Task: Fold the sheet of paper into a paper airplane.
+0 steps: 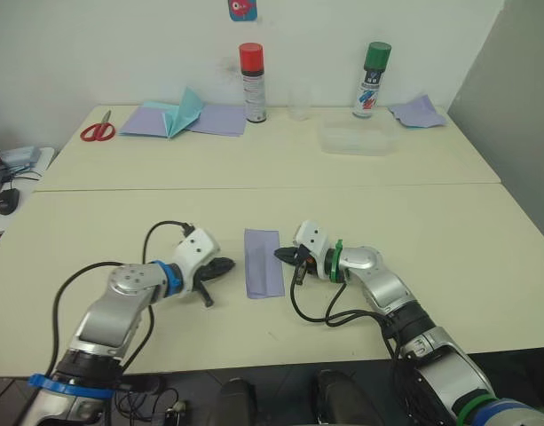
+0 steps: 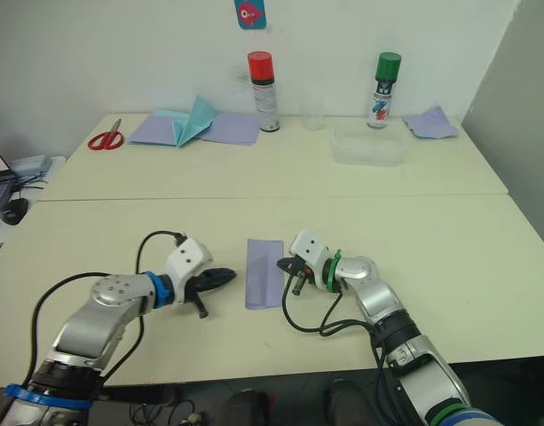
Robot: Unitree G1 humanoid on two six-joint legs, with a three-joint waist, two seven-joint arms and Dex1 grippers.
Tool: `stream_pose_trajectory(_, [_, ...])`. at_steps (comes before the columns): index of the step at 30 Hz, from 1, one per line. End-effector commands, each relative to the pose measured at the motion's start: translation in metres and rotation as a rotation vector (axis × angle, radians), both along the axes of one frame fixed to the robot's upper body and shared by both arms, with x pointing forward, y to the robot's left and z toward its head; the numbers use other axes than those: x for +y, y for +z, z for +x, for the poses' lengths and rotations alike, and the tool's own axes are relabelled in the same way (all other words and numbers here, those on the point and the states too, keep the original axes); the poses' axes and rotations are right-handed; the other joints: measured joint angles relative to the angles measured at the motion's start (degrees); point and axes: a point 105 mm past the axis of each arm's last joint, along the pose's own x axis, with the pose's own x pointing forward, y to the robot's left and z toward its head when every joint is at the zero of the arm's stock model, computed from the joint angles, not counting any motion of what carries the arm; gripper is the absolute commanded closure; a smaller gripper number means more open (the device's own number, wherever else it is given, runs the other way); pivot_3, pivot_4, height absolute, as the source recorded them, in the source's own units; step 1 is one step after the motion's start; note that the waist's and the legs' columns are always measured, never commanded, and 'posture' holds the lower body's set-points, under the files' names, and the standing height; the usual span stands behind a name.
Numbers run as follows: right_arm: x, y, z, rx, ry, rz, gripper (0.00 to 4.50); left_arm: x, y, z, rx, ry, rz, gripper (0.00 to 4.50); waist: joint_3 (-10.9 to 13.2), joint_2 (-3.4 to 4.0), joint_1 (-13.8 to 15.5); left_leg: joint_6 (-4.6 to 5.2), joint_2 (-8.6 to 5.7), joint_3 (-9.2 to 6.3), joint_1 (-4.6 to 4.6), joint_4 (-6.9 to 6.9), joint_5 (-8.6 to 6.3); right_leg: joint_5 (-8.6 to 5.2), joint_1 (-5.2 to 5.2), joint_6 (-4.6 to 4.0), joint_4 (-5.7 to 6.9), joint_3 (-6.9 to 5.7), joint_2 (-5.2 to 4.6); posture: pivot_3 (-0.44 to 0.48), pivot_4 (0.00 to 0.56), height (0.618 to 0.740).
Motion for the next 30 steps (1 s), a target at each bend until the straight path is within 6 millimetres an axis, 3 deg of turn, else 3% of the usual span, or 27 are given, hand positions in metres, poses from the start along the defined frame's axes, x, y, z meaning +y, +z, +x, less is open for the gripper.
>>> stream_pose_trajectory(1, [-0.004,-0.011,-0.002,0.025,0.0,-0.043,4.48,0.005,0.033,0.013,-0.086,0.033,-0.057,4.5,0.03,-0.02,0.05,0.0,-0.01,0.0,-0.03,0.0,0.0,0.0,-0.02,0.0,0.0,-0.01,0.0,0.0,0.15,0.74])
stream_pose_trajectory(6, [-0.005,-0.013,-0.002,0.013,0.011,-0.064,4.48,-0.036,0.067,0.024,-0.179,-0.053,-0.182,4.5,0.05,-0.09,0.38,0.0,-0.11,0.07,-0.1,-0.01,0.0,0.01,-0.01,0.02,-0.02,0.0,0.0,0.0,0.15,0.74])
stream_pose_trajectory(9, [-0.004,-0.013,-0.002,0.011,0.015,-0.069,4.48,-0.065,0.071,0.023,-0.172,-0.121,-0.238,4.5,0.06,-0.16,0.36,0.0,-0.16,0.1,-0.13,0.01,0.0,0.05,0.02,0.1,-0.07,0.07,-0.07,0.0,0.15,0.74])
stream_pose_trajectory(13, [-0.004,-0.015,-0.004,0.013,0.017,-0.069,4.48,-0.085,0.032,0.023,-0.098,-0.15,-0.19,4.5,0.06,-0.16,0.19,0.0,-0.22,0.09,-0.11,-0.02,-0.01,0.05,0.02,0.09,-0.08,0.11,-0.07,0.0,0.15,0.74])
stream_pose_trajectory(18, [-0.007,-0.013,-0.006,0.007,0.02,-0.071,4.48,-0.081,-0.021,0.001,0.071,-0.195,-0.082,4.5,0.04,-0.18,0.14,0.0,-0.19,0.07,-0.13,-0.16,-0.01,-0.01,-0.13,-0.02,-0.02,0.08,0.07,0.0,0.15,0.74])
stream_pose_trajectory(23, [-0.009,-0.011,-0.012,0.011,0.035,-0.072,4.48,-0.079,-0.035,-0.003,0.082,-0.201,-0.063,4.5,0.02,-0.17,0.33,0.0,-0.16,0.05,-0.06,-0.16,-0.01,-0.04,0.0,-0.07,-0.04,0.05,0.02,0.0,0.15,0.74])
stream_pose_trajectory(30, [-0.014,-0.02,-0.05,0.109,0.236,-0.165,4.48,-0.075,-0.043,-0.001,0.087,-0.198,-0.047,4.5,-0.02,-0.18,0.56,0.0,-0.18,0.04,-0.01,-0.14,-0.01,-0.04,0.11,-0.03,-0.1,0.02,-0.17,0.0,0.15,0.74])
